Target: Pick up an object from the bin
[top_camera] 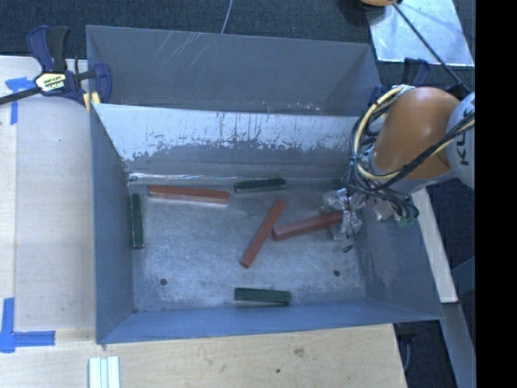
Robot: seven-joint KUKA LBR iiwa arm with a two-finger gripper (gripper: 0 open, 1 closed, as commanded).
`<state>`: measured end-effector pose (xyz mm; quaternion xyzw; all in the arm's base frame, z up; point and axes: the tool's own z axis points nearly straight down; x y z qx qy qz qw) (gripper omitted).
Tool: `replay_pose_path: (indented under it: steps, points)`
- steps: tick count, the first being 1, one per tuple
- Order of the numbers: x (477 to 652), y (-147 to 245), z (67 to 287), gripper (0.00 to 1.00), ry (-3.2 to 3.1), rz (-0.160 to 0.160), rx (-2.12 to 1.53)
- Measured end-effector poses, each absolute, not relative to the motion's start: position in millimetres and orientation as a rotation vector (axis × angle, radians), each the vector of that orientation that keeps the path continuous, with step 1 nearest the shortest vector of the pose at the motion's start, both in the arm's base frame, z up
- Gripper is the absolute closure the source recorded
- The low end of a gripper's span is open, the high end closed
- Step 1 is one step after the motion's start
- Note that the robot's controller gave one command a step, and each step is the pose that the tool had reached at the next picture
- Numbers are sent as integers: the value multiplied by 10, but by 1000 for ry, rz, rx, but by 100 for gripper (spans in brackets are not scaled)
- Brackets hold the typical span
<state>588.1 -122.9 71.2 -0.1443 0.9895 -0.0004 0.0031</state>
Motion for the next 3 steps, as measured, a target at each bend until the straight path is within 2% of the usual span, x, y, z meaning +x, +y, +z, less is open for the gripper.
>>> replay_pose_path:
  steps: [2, 3]
  points:
    - [5860, -1219, 766, 100, 3108, 2, -461]
    - [5849, -1086, 1098, 100, 3087, -7, -525]
